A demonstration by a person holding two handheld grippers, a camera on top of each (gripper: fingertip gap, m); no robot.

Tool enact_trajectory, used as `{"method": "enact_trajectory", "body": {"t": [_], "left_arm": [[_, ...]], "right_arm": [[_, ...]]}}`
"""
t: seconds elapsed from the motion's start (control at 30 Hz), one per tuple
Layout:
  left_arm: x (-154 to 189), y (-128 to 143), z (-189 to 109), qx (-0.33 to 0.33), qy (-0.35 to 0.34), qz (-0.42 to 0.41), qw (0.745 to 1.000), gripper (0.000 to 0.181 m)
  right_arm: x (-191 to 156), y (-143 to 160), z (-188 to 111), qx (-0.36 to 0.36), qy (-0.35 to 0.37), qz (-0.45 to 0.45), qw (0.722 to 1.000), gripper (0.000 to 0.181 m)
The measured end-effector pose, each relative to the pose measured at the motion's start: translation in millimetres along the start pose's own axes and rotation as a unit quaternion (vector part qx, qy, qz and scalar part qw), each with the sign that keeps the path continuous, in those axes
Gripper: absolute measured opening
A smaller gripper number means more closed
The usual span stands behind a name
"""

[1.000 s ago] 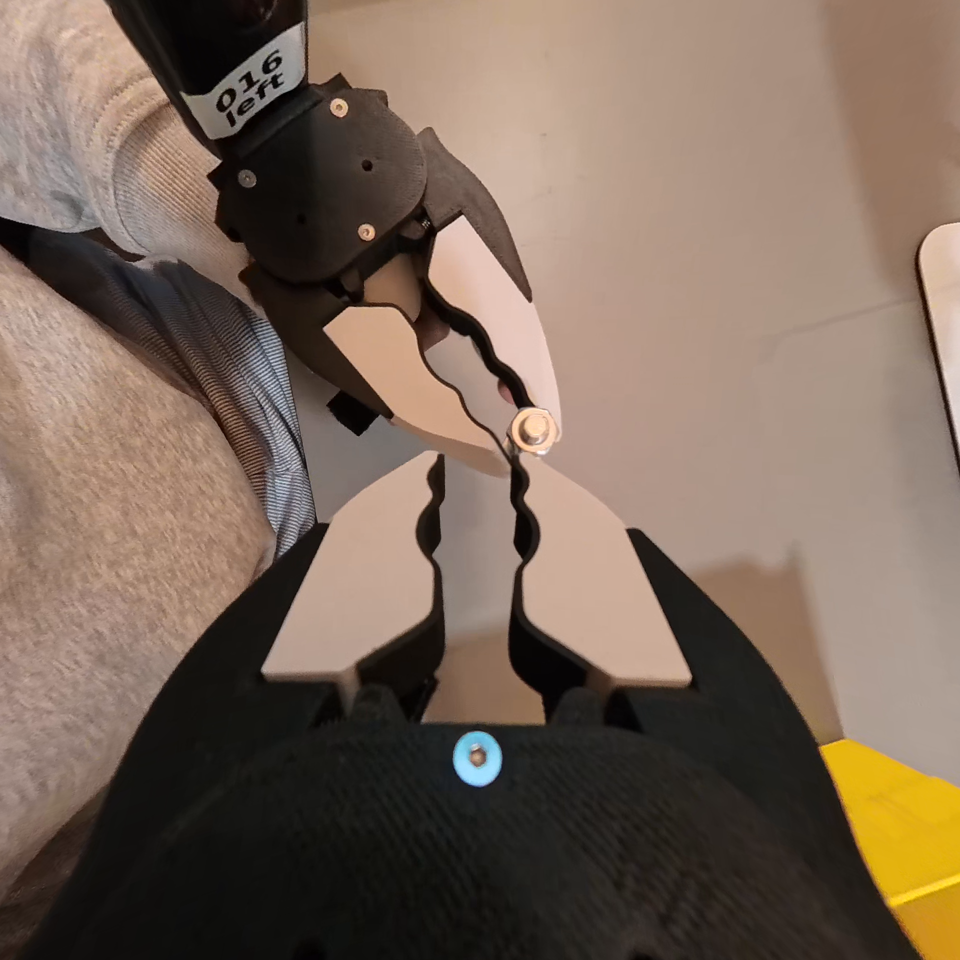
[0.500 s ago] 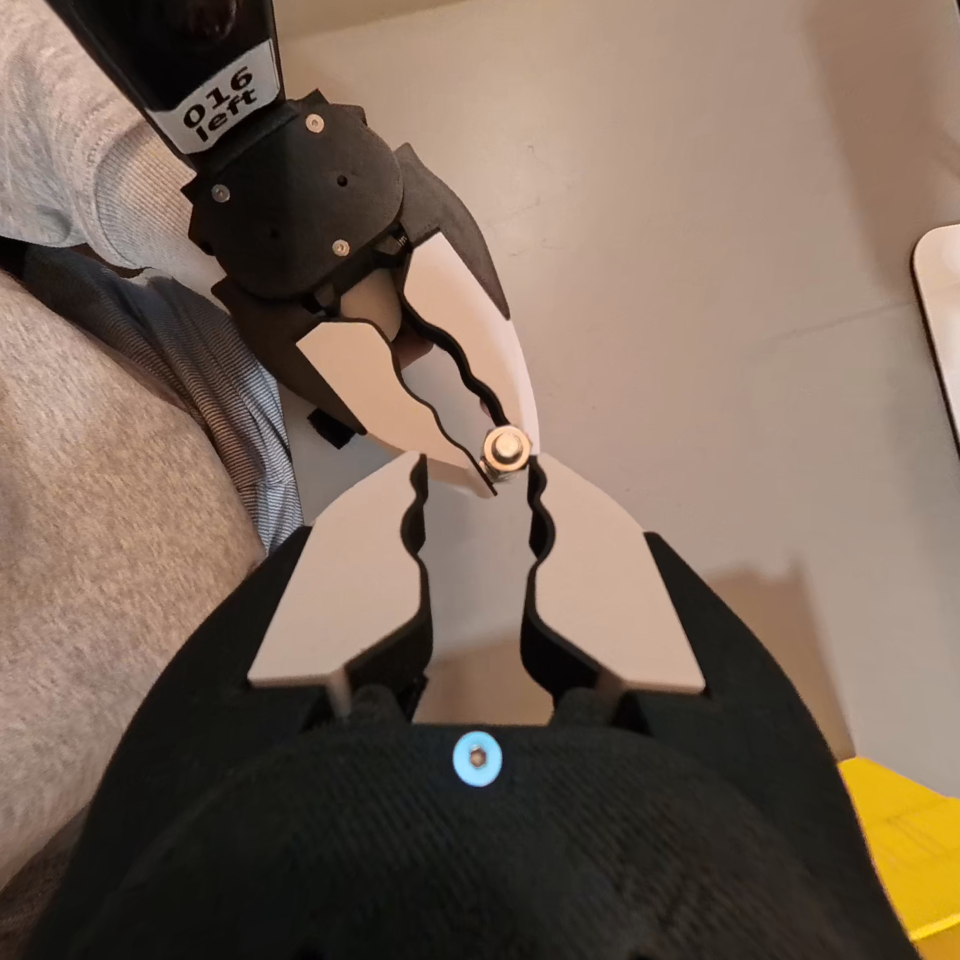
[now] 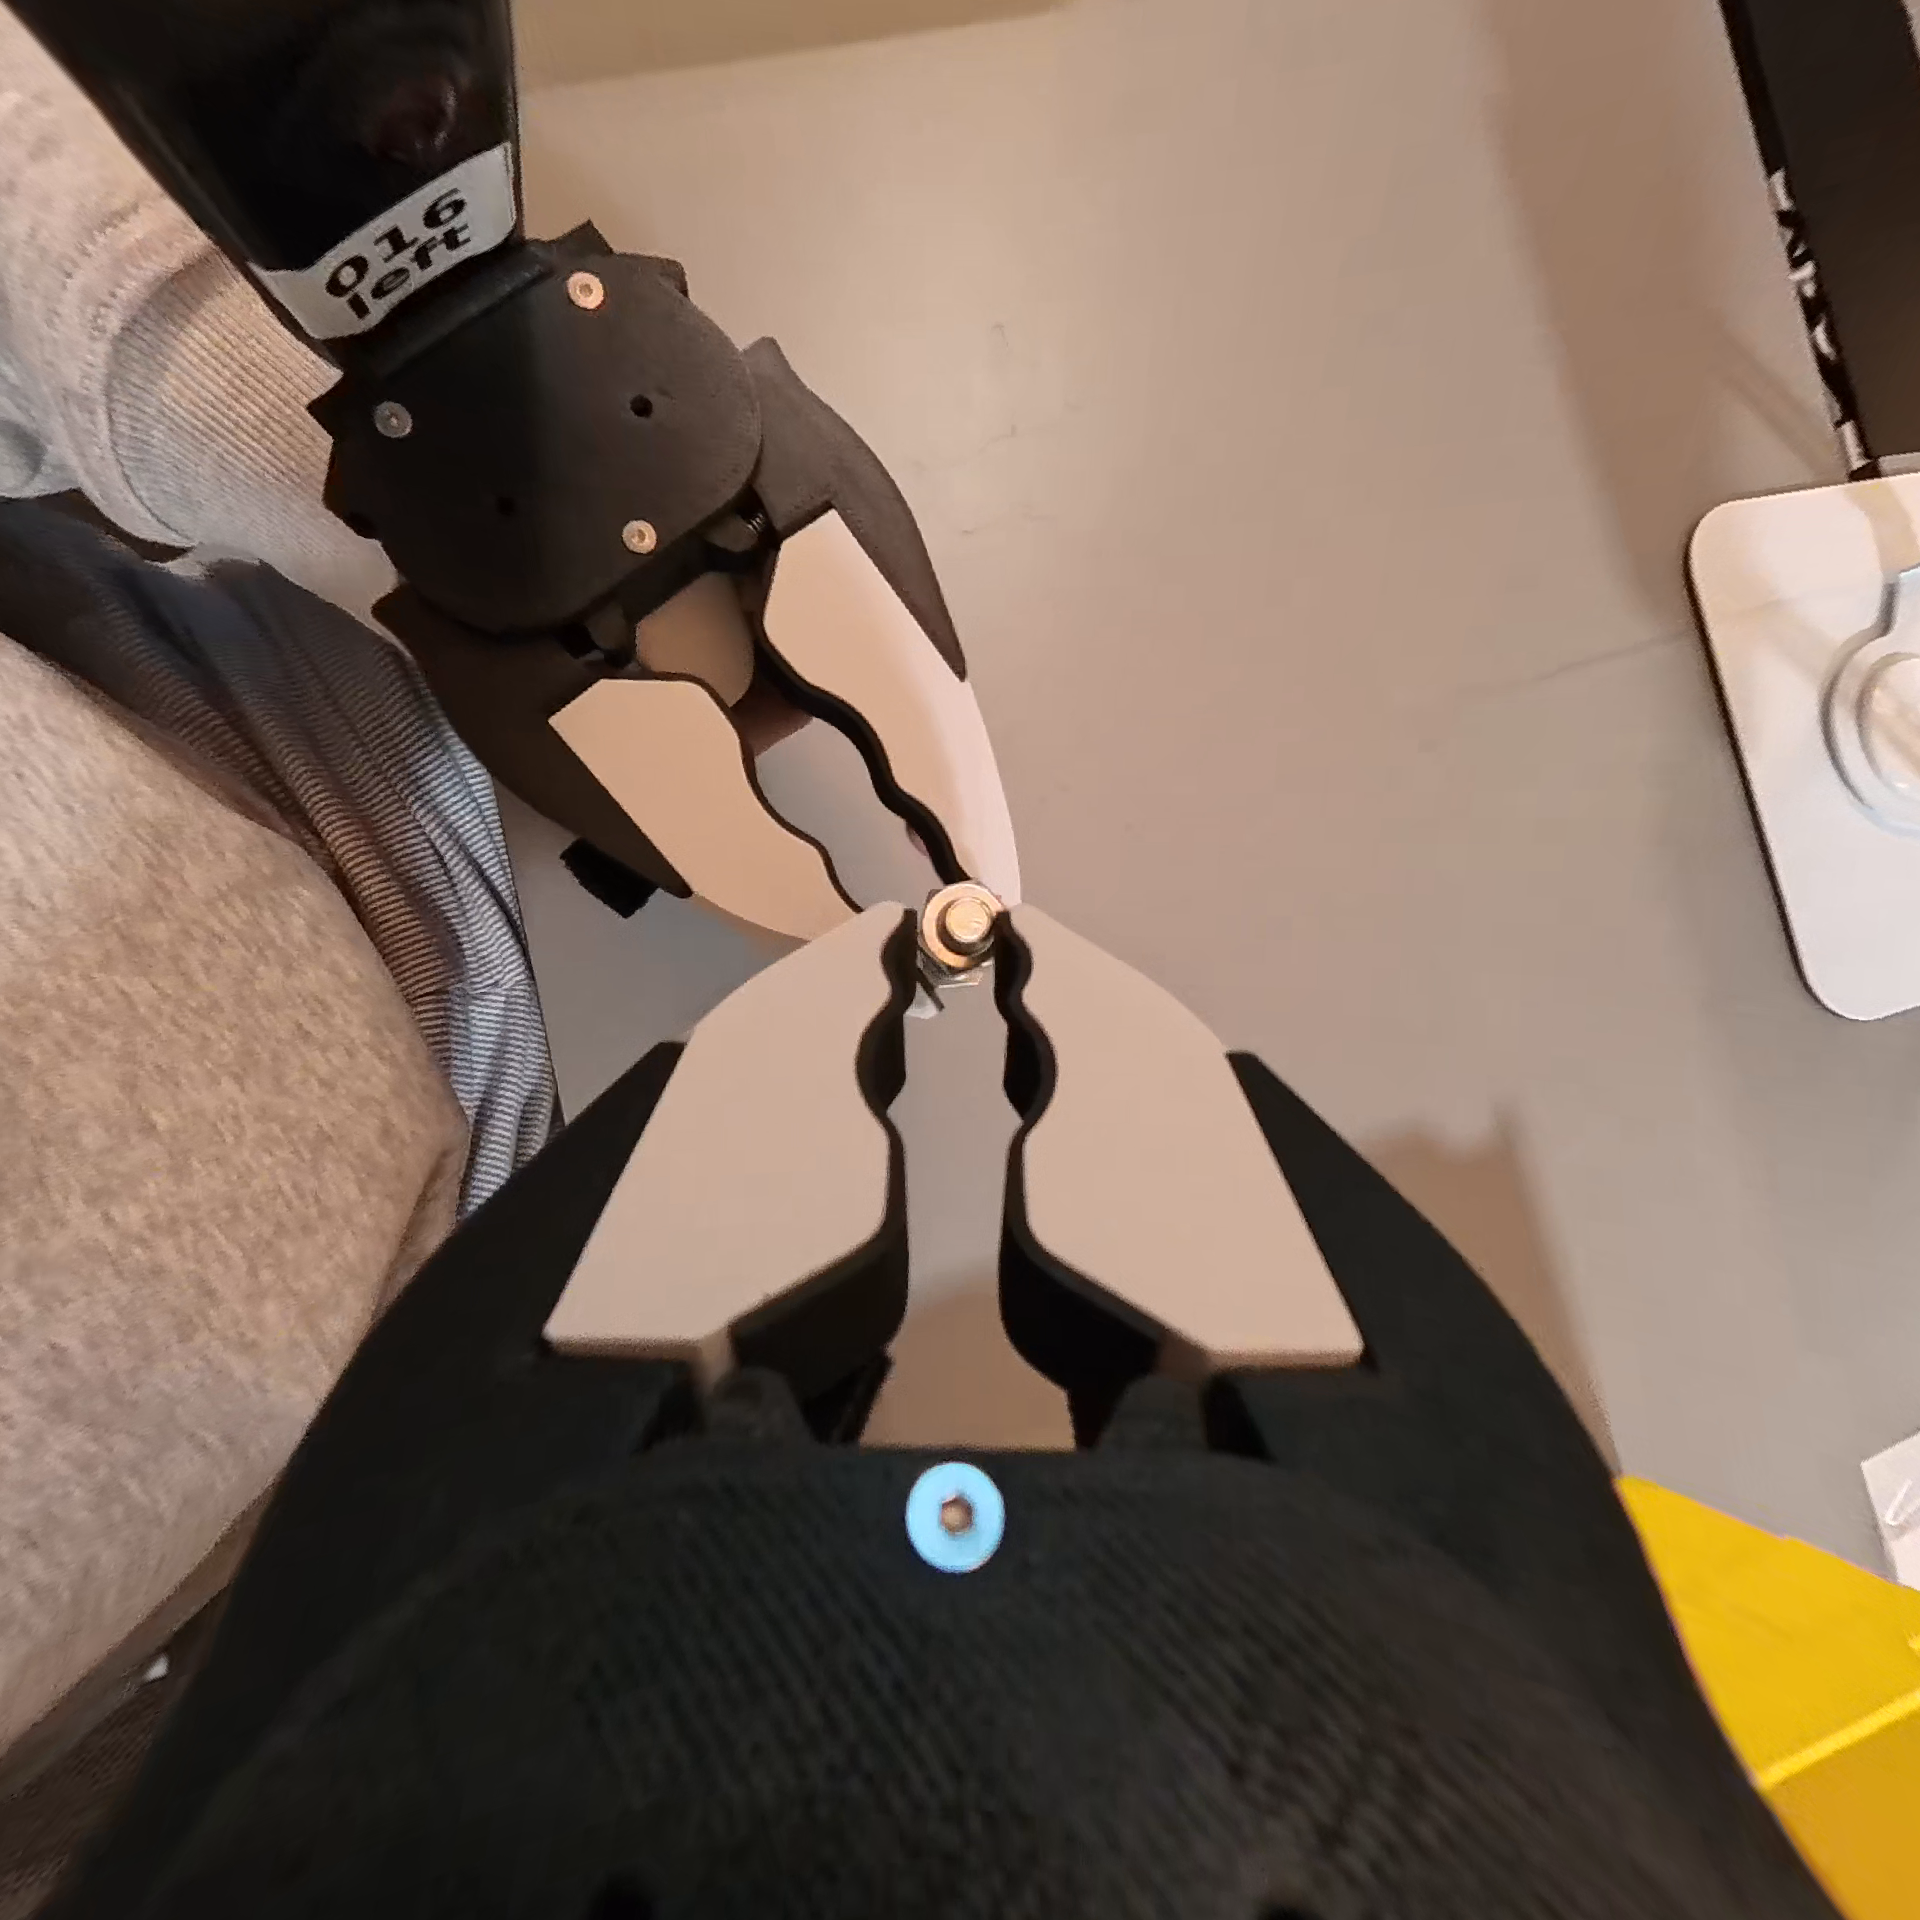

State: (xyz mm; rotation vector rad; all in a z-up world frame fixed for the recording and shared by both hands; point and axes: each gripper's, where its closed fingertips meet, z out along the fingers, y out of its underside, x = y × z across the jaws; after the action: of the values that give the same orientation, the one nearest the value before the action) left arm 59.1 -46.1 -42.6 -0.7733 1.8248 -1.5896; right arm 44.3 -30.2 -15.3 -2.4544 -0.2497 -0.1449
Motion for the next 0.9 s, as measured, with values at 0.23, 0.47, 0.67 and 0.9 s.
{"method": "enact_trajectory", "body": {"t": [0.23,0.47,0.67,0.9], "left_arm": [[1,-3,-1,0.009,0.0,0.004,1.0,0.019],[-1,-6,-2,0.019,0.0,-0.001,1.0,0.019],[-4,-7,-3,0.023,-0.001,-0.022,1.0,0.019],[-10,-10,-5,0.033,-0.006,-0.049,0.998,0.019]], "right_arm": [[3,0,-3,0.015,-0.021,0.032,0.999,0.01],[6,0,-6,0.031,-0.036,0.057,0.997,0.01],[8,-5,-10,0.04,-0.021,0.05,0.998,0.025],[-3,2,-2,0.006,-0.041,0.06,0.997,0.034]]}}
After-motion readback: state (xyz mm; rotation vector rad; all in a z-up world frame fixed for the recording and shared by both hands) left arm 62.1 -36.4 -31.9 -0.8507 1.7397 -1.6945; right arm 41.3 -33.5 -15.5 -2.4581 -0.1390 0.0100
